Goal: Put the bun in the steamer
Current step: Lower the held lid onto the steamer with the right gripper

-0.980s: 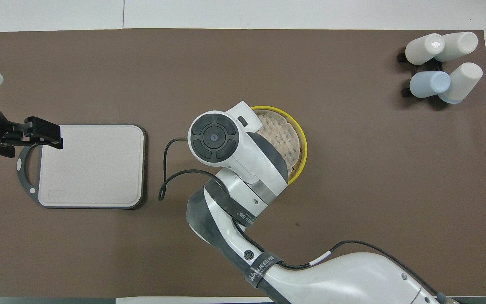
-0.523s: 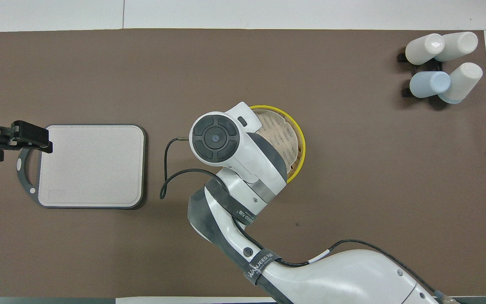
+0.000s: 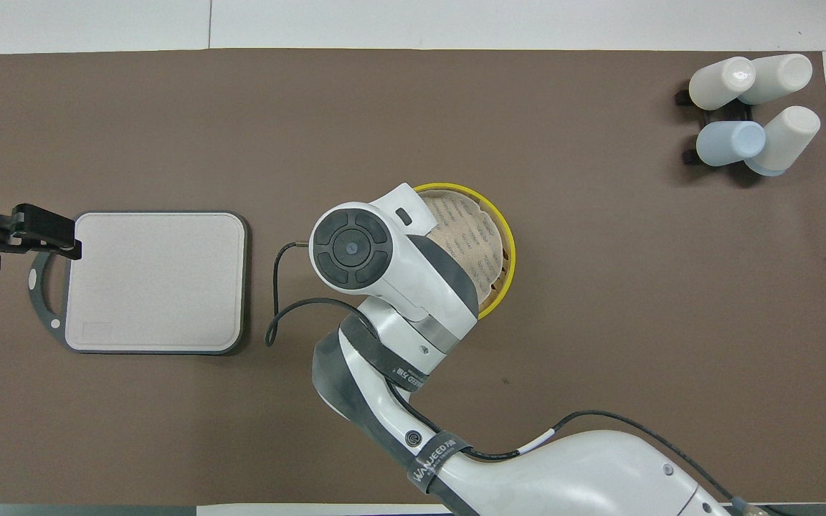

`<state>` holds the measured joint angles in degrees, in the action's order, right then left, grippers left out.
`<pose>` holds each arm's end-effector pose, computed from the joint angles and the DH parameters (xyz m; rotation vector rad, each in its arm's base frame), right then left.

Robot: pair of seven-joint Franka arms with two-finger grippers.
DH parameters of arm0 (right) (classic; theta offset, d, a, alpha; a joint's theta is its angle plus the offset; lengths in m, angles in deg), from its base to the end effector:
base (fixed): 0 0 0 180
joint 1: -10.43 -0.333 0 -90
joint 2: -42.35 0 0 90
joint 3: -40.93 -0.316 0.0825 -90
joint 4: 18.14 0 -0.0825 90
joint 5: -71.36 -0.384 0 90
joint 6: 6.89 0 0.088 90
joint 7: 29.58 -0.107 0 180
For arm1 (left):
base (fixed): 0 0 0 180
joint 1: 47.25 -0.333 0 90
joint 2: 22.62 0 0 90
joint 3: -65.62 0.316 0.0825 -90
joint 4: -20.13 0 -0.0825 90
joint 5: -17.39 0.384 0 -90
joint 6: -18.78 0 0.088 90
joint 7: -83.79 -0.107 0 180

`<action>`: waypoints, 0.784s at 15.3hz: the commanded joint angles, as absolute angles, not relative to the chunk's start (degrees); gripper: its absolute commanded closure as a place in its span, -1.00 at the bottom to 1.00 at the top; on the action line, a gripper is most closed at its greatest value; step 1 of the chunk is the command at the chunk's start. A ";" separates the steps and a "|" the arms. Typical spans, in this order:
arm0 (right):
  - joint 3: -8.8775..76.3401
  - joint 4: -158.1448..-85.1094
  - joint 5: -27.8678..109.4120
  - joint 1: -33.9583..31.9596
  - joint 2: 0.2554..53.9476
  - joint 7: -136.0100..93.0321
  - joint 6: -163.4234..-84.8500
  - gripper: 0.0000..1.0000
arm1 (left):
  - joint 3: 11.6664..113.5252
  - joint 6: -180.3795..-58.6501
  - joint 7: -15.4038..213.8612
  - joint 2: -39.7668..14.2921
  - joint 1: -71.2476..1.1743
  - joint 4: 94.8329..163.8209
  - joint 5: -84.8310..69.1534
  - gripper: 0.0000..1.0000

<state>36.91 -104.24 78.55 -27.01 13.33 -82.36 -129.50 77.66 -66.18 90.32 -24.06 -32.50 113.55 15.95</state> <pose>0.5405 0.4596 0.3872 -3.0802 0.2283 -0.2261 0.5349 -0.0268 0.6030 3.1135 0.1022 -0.1951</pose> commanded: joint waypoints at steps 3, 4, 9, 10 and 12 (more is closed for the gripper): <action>36.54 -106.20 78.66 -27.28 14.75 -85.30 -129.15 1.00 | 77.84 -65.33 87.04 -23.42 -31.96 109.89 16.42 -1.00; 36.54 -106.29 78.66 -27.11 14.76 -85.30 -129.06 1.00 | 77.75 -65.07 87.04 -22.54 -31.96 108.30 16.33 -1.00; 36.63 -106.29 78.66 -26.23 14.76 -84.51 -128.97 -1.00 | 77.84 -65.15 86.86 -23.23 -31.96 108.02 16.33 -1.00; 36.63 -106.29 78.66 -26.14 14.76 -84.25 -128.97 -1.00 | 77.93 -65.42 86.69 -23.24 -31.79 108.11 16.42 -1.00; 36.54 -106.21 78.66 -25.35 15.46 -84.16 -128.88 -1.00 | 78.02 -65.51 85.64 -23.32 -31.78 108.19 16.59 -1.00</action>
<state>37.00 -104.71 78.52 -26.50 13.45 -83.20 -129.43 77.24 -66.20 87.20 -23.84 -32.50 109.53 15.95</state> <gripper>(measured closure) 0.366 0.000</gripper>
